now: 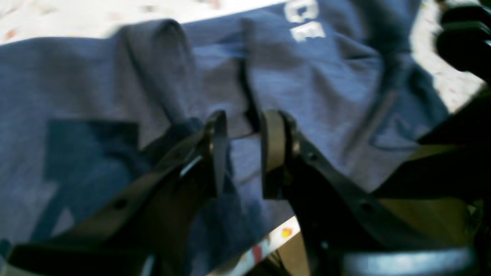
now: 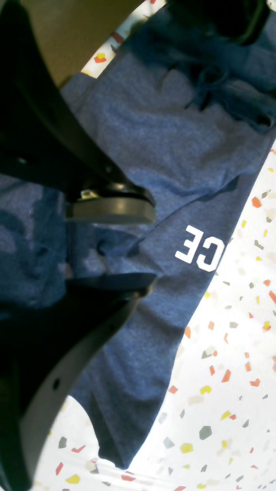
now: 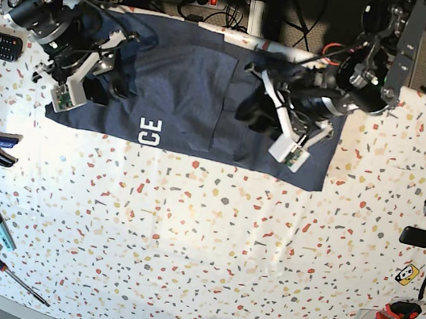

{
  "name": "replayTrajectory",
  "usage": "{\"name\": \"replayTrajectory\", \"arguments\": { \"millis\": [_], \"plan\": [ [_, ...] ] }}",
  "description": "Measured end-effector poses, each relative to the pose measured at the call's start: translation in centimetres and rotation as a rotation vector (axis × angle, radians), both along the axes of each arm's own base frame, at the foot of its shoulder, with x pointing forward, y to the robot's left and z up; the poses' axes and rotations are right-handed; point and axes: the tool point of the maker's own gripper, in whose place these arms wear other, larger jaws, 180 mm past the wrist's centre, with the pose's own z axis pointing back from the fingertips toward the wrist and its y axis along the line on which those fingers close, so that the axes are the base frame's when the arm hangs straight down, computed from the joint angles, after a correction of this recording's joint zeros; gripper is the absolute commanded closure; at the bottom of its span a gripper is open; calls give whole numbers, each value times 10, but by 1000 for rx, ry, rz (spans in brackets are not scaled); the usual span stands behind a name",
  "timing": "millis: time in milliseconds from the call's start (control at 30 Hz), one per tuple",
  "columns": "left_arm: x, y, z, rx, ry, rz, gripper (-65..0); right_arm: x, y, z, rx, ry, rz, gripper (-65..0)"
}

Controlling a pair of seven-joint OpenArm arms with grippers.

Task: Fold the T-shirt properly
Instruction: 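Carry the left gripper's end toward the middle of the strip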

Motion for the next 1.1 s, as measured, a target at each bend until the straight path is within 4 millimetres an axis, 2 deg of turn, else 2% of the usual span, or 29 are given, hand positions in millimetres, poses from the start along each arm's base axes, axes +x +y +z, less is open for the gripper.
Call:
{"name": "replayTrajectory", "arguments": {
  "millis": [133, 233, 333, 433, 500, 600, 700, 900, 1000, 1100],
  "plan": [
    [4, -1, 3, -2, -12, 5, -197, 0, 0, 0, -1, 0, 0, -216],
    [21, 10, 6, 75, -70, 15, -196, 0, 0, -1, -2, 3, 0, -216],
    [39, 34, 12, 113, -109, 73, -196, -4, 3, -3, 21, 38, 3, -216],
    [51, 72, 11, 163, -118, 155, -196, -9, 7, -5, 54, 74, 9, -216],
    [53, 90, 10, 187, -119, 190, -196, -9, 7, -6, 52, 78, 10, -216],
    [50, 103, 10, 185, -145, 219, -196, -9, 6, -6, 50, 80, 10, -216],
    [41, 114, -3, 197, -153, 228, -196, -11, 5, -9, 38, 99, 11, -216],
    [36, 133, -44, 229, -106, 281, -196, -22, 0, -23, -13, 186, 14, -216],
    [36, 138, -55, 220, -98, 299, -196, -22, -3, -18, 18, 185, -1, -216],
    [35, 139, -59, 218, -89, 305, -196, -19, -13, -1, 88, 173, -41, -220]
  ]
}}
